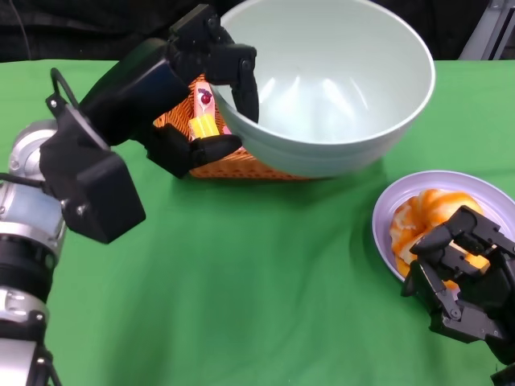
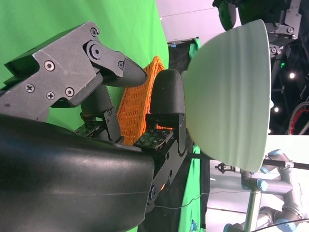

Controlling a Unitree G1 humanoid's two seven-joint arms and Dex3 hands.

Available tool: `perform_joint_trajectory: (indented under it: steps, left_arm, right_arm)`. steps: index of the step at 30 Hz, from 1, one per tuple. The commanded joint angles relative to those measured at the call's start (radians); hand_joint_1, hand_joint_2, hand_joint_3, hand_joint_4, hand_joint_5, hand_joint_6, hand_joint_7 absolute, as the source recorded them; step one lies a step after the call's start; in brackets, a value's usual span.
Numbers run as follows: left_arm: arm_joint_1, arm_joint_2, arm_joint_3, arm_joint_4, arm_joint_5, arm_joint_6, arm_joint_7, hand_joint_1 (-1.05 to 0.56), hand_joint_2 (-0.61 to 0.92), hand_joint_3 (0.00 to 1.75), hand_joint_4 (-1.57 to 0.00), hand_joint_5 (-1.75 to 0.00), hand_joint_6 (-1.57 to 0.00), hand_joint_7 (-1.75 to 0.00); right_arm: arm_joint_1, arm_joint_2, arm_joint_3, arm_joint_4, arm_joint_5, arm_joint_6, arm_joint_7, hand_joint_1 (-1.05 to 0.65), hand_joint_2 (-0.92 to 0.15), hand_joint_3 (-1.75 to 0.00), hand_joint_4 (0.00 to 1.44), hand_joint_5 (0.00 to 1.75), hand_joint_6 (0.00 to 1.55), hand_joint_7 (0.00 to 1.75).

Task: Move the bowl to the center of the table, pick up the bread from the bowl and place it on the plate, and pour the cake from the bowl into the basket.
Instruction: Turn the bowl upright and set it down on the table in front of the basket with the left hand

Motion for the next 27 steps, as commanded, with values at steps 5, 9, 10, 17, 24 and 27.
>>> perform_joint_trajectory:
  steps: [5,9,10,17,24,27]
  left_arm:
    - [0.029,0.073,0.011,-0.015,0.116,-0.161,0.164,-0.14,0.36,1.32,-0.9,-1.75,-0.74,-1.56]
    - [0.044,0.09,0.009,-0.01,0.163,-0.208,0.233,-0.14,0.39,1.26,-0.91,-1.75,-0.77,-1.5]
    - [0.047,0.094,0.008,-0.009,0.169,-0.215,0.244,-0.15,0.4,1.25,-0.91,-1.75,-0.79,-1.48]
    - [0.108,0.117,0.014,-0.014,0.243,-0.302,0.341,-0.16,0.41,1.23,-0.94,-1.75,-0.82,-1.52]
    - [0.162,0.129,0.026,-0.05,0.297,-0.358,0.405,-0.15,0.37,1.27,-1.0,-1.75,-0.84,-1.57]
    - [0.196,0.13,0.035,-0.068,0.317,-0.383,0.427,-0.15,0.31,1.37,-1.02,-1.75,-0.87,-1.56]
  right_arm:
    - [-0.002,-0.014,-0.001,-0.038,0.004,0.035,-0.013,-0.12,-0.56,-0.92,0.72,1.65,0.63,1.26]
    - [-0.002,-0.012,-0.002,-0.045,0.006,0.048,-0.014,-0.13,-0.56,-0.91,0.72,1.65,0.64,1.24]
    - [-0.002,-0.012,-0.002,-0.046,0.007,0.05,-0.013,-0.13,-0.56,-0.91,0.72,1.65,0.65,1.24]
    - [-0.005,-0.01,-0.003,-0.045,0.009,0.054,-0.012,-0.11,-0.59,-0.9,0.73,1.64,0.66,1.21]
    - [0.001,-0.012,0.0,-0.067,0.002,0.072,-0.026,-0.12,-0.6,-0.88,0.73,1.63,0.66,1.21]
    - [0.003,-0.014,-0.001,-0.068,0.005,0.068,-0.02,-0.1,-0.6,-0.89,0.73,1.63,0.66,1.22]
